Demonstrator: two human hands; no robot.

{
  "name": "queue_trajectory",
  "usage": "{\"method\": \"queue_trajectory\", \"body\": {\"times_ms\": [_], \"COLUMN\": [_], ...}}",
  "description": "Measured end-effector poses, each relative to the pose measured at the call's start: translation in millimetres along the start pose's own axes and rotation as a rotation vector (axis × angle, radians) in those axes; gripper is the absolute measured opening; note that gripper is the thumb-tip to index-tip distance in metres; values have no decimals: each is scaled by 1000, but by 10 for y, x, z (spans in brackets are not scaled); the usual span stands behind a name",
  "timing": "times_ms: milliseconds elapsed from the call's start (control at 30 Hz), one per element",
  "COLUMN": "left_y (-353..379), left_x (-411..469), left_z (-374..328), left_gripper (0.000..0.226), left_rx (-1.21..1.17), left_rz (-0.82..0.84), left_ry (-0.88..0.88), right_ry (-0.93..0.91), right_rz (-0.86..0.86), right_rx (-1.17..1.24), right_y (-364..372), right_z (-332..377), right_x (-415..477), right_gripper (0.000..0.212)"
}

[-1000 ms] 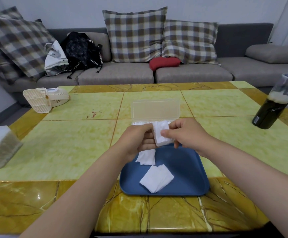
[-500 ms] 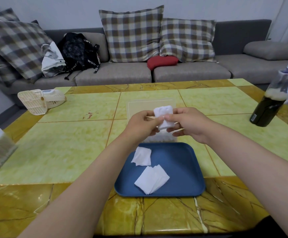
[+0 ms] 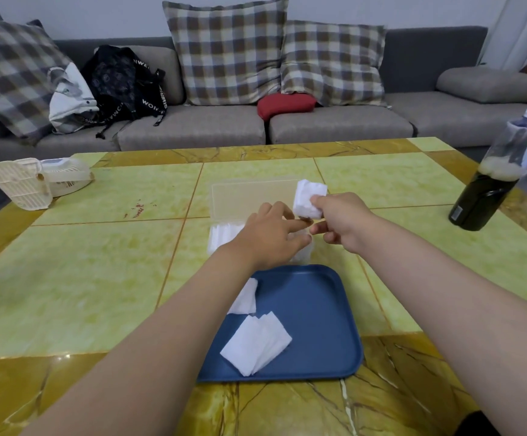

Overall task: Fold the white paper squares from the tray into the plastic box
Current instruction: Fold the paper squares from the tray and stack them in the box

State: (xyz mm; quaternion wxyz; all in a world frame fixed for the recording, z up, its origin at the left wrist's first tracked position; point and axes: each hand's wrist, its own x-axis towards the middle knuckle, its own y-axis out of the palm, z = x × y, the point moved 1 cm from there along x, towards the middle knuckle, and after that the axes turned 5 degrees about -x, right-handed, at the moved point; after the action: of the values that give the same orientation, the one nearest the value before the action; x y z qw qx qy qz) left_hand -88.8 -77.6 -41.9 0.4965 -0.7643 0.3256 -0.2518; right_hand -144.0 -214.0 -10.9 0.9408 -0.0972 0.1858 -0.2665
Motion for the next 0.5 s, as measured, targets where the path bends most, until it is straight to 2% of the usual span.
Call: {"method": "queue_trajectory", "body": {"times_ms": [200, 300, 500], "left_y": [45, 51, 17], "left_x": [-71, -27, 124], "left_z": [79, 54, -94], "left_gripper": [36, 36, 17], "left_rx": [-19, -62, 10], "left_rz": [-90, -164, -211], "left_ry": [44, -45, -256], "right_ry": [30, 9, -84], "right_rz": [-30, -40, -98], "right_rx": [-60, -67, -174], "right_y": [46, 65, 129], "right_z": [-83, -103, -103], "right_x": [76, 96, 55], "right_gripper": [12, 13, 17]}}
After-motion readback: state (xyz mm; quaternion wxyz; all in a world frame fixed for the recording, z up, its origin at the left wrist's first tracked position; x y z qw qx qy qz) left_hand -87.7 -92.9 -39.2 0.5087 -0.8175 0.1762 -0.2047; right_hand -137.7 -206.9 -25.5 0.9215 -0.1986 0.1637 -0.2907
